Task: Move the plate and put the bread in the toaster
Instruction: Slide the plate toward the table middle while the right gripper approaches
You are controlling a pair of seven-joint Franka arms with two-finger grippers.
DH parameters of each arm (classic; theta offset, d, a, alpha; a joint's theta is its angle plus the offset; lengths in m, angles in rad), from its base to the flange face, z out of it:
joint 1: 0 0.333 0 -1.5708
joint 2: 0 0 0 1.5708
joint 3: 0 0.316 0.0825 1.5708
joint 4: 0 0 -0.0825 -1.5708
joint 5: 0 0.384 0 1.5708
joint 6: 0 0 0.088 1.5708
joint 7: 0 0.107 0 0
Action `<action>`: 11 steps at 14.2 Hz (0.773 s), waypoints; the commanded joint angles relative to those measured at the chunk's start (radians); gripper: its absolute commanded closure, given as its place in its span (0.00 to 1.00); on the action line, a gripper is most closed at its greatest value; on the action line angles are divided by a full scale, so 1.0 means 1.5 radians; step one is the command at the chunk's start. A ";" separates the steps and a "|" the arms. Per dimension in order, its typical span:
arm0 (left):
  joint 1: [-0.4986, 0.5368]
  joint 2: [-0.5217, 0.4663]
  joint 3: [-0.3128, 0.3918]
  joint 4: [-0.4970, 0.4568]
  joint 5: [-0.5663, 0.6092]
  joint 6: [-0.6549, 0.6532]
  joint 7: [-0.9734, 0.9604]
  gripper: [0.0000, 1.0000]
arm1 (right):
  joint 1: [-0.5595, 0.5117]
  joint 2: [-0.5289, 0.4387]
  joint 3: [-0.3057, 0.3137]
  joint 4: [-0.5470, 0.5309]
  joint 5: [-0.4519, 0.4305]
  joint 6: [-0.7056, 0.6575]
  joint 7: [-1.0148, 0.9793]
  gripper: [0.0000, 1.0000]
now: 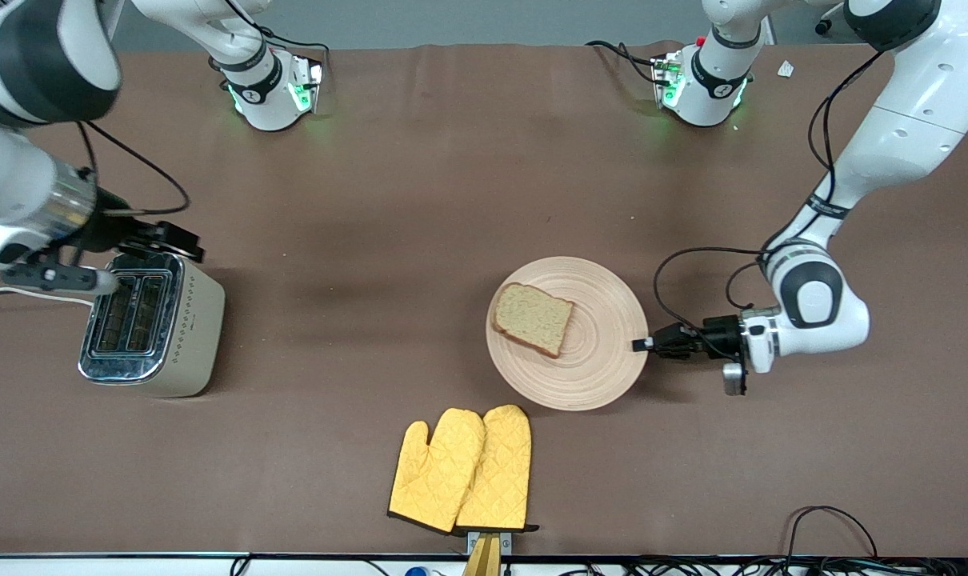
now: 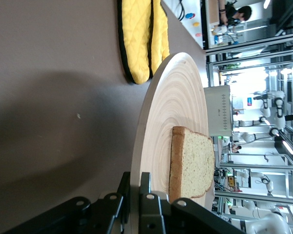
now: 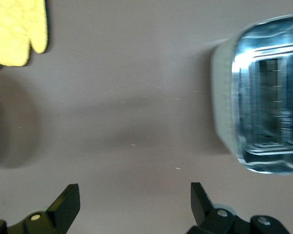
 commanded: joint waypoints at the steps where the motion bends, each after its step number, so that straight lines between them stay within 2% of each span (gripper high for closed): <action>1: 0.007 -0.028 -0.046 -0.050 -0.045 0.064 -0.012 1.00 | 0.048 0.051 -0.003 -0.006 0.033 0.067 0.054 0.00; 2: 0.000 -0.026 -0.059 -0.056 -0.053 0.088 -0.012 1.00 | 0.076 0.076 -0.004 -0.006 0.029 0.100 0.071 0.00; 8: -0.112 -0.013 -0.061 -0.062 -0.150 0.224 -0.003 0.99 | 0.184 0.193 -0.005 -0.004 0.005 0.269 0.191 0.00; 11: -0.124 -0.012 -0.061 -0.062 -0.171 0.228 0.000 0.99 | 0.196 0.248 -0.004 -0.004 -0.005 0.312 0.200 0.00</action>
